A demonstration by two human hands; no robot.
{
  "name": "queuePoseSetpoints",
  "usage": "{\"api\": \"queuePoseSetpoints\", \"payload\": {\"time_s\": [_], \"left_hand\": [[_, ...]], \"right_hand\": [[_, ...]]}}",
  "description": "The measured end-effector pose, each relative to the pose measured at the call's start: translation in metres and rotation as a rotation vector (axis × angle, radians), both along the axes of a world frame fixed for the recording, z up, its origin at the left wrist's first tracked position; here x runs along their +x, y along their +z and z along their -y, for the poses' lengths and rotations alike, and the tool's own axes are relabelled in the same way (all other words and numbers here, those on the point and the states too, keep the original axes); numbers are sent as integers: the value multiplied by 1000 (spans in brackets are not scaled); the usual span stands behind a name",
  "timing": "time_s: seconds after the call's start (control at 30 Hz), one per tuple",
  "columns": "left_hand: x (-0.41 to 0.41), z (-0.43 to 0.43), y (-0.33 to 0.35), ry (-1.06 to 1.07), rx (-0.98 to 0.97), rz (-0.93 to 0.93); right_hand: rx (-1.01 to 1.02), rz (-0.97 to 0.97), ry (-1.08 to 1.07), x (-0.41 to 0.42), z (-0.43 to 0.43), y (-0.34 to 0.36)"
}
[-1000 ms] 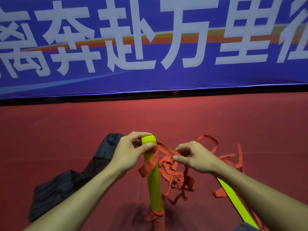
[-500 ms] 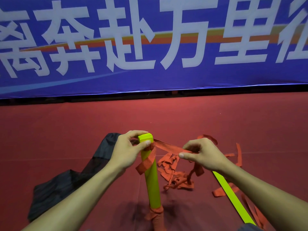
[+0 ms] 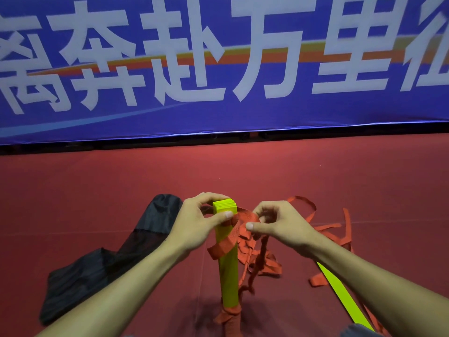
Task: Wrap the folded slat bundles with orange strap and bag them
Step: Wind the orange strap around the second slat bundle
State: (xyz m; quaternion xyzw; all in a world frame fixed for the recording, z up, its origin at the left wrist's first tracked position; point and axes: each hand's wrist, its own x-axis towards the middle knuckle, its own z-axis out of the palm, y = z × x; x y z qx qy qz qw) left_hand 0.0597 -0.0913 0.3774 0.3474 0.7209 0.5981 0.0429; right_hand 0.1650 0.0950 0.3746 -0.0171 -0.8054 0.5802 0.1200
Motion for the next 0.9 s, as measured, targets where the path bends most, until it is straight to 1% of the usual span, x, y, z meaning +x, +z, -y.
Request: {"api": "queuePoseSetpoints", "payload": {"time_s": [0.07, 0.17, 0.27, 0.37, 0.5, 0.67, 0.8, 0.9], "left_hand": [[0, -1, 0, 7, 5, 6], [1, -3, 1, 22, 9, 20], [2, -5, 0, 33, 16, 12], [4, -6, 0, 20, -5, -21], [5, -4, -1, -78, -72, -21], [-3, 6, 3, -308, -142, 28], [-6, 8, 6, -339, -200, 4], [-4, 8, 7, -347, -196, 26]], "right_hand": [[118, 13, 4, 0, -1, 0], [371, 24, 2, 1, 2, 1], [444, -17, -49, 1, 10, 4], [520, -43, -147, -3, 17, 3], [495, -3, -178, -3, 18, 4], [478, -4, -183, -3, 15, 2], [427, 3, -115, -3, 14, 2], [398, 11, -45, -2, 16, 4]]}}
